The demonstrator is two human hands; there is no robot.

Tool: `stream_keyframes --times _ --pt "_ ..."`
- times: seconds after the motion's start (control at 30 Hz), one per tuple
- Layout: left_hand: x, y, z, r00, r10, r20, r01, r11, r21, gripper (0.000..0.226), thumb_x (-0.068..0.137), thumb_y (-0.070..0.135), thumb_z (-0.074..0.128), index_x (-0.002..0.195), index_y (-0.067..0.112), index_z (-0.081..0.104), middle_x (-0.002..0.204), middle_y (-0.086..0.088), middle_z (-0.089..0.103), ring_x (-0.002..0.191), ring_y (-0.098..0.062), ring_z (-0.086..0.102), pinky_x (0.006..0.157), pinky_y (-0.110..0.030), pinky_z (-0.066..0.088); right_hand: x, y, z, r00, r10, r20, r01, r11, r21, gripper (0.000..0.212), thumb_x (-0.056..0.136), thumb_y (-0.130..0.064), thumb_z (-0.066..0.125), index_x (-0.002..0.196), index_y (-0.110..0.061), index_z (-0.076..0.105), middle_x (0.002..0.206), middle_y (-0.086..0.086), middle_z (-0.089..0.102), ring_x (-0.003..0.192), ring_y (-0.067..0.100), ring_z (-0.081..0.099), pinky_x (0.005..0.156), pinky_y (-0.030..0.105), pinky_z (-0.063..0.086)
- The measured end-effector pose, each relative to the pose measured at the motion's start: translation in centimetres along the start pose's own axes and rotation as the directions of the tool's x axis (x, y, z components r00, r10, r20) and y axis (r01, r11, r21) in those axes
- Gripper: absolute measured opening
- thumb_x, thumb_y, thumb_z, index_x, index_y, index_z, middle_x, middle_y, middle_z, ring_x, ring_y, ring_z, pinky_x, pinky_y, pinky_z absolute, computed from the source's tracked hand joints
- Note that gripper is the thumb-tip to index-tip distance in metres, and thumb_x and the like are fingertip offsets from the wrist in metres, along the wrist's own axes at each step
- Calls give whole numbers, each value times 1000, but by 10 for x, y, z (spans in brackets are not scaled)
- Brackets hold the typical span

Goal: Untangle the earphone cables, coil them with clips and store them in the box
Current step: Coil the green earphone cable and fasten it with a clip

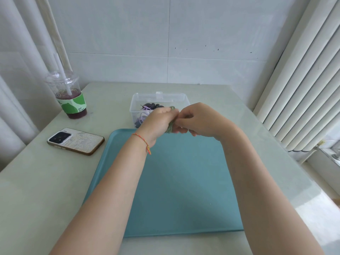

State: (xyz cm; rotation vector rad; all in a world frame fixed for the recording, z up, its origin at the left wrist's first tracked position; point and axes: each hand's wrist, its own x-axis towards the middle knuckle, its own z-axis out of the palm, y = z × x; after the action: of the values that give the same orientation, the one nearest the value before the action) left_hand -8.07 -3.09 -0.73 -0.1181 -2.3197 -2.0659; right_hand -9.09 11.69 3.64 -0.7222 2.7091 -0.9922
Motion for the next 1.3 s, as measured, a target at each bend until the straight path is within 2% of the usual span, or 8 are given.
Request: stream_keyframes --times 0.27,0.4,0.53,0.77,0.87,1.03,1.17,1.3 --pt "-2 2 -2 936 -253 243 266 964 -18 70 101 58 21 72 8 60 53 1 20 41 -12 14 44 -21 22 4 4 -1 987 -116 -108 111 993 -47 12 82 -19 68 87 -14 59 71 -1 68 53 4 50 45 12 35" --pt "-3 4 -4 927 -281 250 300 953 -45 80 97 66 15 62 7 57 53 1 14 42 -12 9 42 -18 17 5 5 -1 985 -159 -66 154 985 -71 18 84 -20 68 100 -23 62 96 -11 64 83 5 57 68 20 42" --pt "-2 3 -5 924 -292 245 315 947 -60 83 95 69 13 57 9 55 57 -1 18 41 -11 12 41 -16 15 5 6 2 982 -185 -26 184 982 -46 22 82 -14 68 102 -23 65 93 -13 68 94 18 63 87 35 49" --pt "2 -1 0 924 -350 154 359 933 -36 79 97 62 21 46 13 57 79 -12 15 43 -13 12 42 -16 18 5 1 5 981 -173 -84 163 980 -115 10 77 -14 71 84 -20 66 72 -8 64 72 17 57 67 32 48" --pt "3 -3 4 930 -364 44 364 931 5 59 97 48 32 50 16 50 68 -11 35 39 -13 15 42 -16 18 6 2 7 981 -174 -89 159 975 -155 9 78 -15 72 86 -17 68 74 -6 62 68 14 51 60 26 41" --pt "1 2 5 945 -309 -112 312 950 17 38 97 42 35 65 21 34 59 -1 24 40 -14 16 45 -19 15 6 1 8 977 -194 -84 183 975 -125 15 82 -22 73 95 -19 66 79 -9 57 70 7 50 57 13 37" --pt "-1 4 2 964 -255 -77 252 967 -44 53 97 63 22 72 21 44 57 1 33 38 -14 17 48 -21 16 6 1 11 986 -164 -16 164 986 -23 19 84 -29 71 99 -27 61 82 -6 58 64 6 49 50 12 34" --pt "0 1 -1 962 -269 40 271 960 -65 72 95 68 13 56 19 47 45 3 35 40 -15 14 51 -25 20 6 3 12 988 -152 10 152 988 25 11 83 -21 71 93 -24 66 79 -6 64 56 1 53 49 15 39"
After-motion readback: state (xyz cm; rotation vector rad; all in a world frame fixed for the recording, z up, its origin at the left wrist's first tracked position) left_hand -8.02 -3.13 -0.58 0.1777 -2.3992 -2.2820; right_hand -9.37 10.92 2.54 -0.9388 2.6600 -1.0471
